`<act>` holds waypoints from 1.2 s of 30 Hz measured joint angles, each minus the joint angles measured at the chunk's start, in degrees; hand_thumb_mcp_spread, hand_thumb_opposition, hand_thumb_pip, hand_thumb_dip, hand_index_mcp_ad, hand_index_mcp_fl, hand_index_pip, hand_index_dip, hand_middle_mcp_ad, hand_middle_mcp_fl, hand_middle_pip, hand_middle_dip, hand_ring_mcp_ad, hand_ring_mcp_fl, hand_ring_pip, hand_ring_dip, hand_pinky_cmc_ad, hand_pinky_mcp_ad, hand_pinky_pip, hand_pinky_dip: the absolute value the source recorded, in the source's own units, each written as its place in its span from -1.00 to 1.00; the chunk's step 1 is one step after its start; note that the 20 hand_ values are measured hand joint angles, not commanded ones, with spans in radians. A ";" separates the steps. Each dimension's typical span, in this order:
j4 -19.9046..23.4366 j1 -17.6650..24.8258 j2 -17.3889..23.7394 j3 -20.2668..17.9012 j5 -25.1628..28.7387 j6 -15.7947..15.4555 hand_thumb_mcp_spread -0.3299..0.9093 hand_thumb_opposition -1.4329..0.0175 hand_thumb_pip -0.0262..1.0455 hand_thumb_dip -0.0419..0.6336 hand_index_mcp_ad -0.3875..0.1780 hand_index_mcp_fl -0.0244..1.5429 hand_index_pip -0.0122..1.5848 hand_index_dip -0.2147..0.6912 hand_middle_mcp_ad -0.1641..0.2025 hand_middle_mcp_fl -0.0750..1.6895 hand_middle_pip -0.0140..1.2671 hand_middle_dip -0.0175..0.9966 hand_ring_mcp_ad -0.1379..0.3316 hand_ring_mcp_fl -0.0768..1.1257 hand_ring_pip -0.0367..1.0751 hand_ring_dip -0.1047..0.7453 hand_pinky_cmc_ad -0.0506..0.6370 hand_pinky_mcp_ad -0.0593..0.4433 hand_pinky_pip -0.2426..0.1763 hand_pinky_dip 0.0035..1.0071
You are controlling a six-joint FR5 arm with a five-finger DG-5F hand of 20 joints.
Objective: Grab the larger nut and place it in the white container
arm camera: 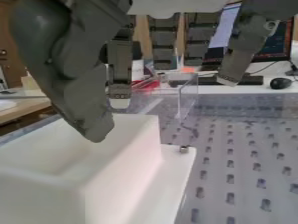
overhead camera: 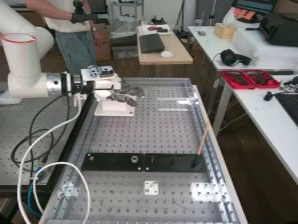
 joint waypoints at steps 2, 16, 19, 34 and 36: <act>-0.43 -0.41 0.49 0.24 -0.11 0.23 0.03 -0.27 0.55 -0.24 -0.22 -0.97 0.58 -0.82 0.34 -0.85 -0.78 -0.57 0.13 -0.88 -0.64 -0.43 0.13 0.41 -0.28 0.25; -3.85 -9.78 11.07 5.80 -1.66 0.09 -0.08 -0.24 0.60 -0.24 -0.25 -0.96 0.34 -0.93 0.30 -0.85 -0.78 -0.57 0.14 -0.88 -0.64 -0.46 0.14 0.41 -0.28 0.35; -5.20 -12.79 11.72 8.48 -2.24 -0.10 -0.09 -0.24 0.59 -0.23 -0.23 -0.96 0.26 -0.93 0.30 -0.85 -0.78 -0.57 0.12 -0.88 -0.65 -0.46 0.14 0.41 -0.27 0.35; -15.17 -21.19 9.97 19.52 6.40 3.36 -0.24 -0.18 0.41 -0.32 0.01 -0.94 -0.28 -0.80 0.34 -0.85 -0.78 -0.49 0.23 -0.88 -0.74 -0.46 0.14 0.49 -0.30 0.36; -16.21 -21.20 9.27 20.49 8.24 2.93 -0.23 -0.18 0.41 -0.32 0.02 -0.94 -0.32 -0.78 0.34 -0.85 -0.78 -0.49 0.29 -0.87 -0.75 -0.44 0.14 0.49 -0.28 0.36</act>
